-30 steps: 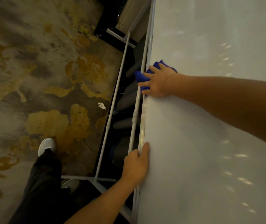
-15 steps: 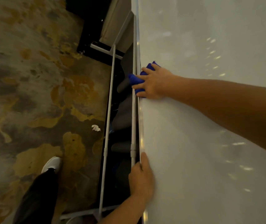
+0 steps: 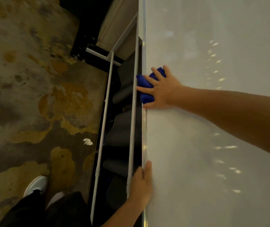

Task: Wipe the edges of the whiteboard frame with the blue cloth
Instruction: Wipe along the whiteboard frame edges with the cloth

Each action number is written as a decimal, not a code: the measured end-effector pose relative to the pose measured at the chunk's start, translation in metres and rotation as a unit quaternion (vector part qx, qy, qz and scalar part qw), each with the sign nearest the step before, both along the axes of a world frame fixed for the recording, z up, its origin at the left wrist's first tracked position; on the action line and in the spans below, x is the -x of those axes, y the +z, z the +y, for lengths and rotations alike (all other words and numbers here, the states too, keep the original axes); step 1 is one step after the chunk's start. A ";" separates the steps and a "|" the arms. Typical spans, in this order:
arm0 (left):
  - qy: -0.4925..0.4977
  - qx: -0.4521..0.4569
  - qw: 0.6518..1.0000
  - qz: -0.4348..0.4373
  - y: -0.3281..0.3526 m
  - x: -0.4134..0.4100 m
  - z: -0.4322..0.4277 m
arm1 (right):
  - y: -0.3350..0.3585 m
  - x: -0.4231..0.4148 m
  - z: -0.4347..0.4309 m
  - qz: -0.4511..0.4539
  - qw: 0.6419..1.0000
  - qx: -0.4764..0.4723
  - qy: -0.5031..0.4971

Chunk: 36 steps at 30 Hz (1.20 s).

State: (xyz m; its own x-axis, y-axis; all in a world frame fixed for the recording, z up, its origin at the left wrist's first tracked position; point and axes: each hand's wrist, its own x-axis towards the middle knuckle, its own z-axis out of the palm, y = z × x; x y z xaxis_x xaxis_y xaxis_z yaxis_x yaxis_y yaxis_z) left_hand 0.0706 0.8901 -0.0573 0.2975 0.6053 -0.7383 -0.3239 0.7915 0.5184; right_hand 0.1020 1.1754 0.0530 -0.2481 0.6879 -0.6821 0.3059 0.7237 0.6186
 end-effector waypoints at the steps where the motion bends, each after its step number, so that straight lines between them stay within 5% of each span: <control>1: 0.003 0.003 1.000 -0.007 -0.002 0.001 0.011 | -0.002 0.001 0.012 -0.011 1.000 -0.002 -0.003; 8: -0.018 0.013 0.999 -0.037 -0.002 0.005 0.076 | -0.020 -0.014 -0.039 -0.014 0.957 0.281 0.071; 15: -0.035 0.029 0.994 -0.103 -0.007 0.007 0.145 | 0.012 0.001 0.198 -0.077 0.997 -0.015 -0.025; 19: -0.028 0.006 0.994 -0.107 -0.003 0.012 0.222 | 0.000 -0.014 0.158 -0.071 0.985 0.152 0.048; 22: -0.003 -0.038 0.991 -0.127 -0.007 0.014 0.266 | -0.001 -0.026 0.114 -0.005 0.931 0.352 0.098; 24: -0.024 -0.051 0.985 -0.166 -0.012 0.019 0.281 | 0.003 -0.024 0.143 -0.026 0.912 0.401 0.080; 30: -0.071 -0.014 0.980 -0.183 -0.017 0.028 0.324 | 0.021 -0.017 0.276 -0.038 0.964 0.257 0.057; 36: -0.061 0.036 0.972 -0.225 -0.017 0.042 0.379 | 0.013 -0.006 0.311 -0.019 0.991 0.129 0.040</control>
State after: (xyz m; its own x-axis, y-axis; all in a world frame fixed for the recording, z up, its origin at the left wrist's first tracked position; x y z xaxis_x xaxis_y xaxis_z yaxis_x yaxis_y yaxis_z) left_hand 0.0287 1.2687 -0.0740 0.6666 0.4965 -0.5560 -0.4065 0.8673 0.2872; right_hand 0.1076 1.4860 0.0659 -0.2649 0.4689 -0.8426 0.2208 0.8801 0.4203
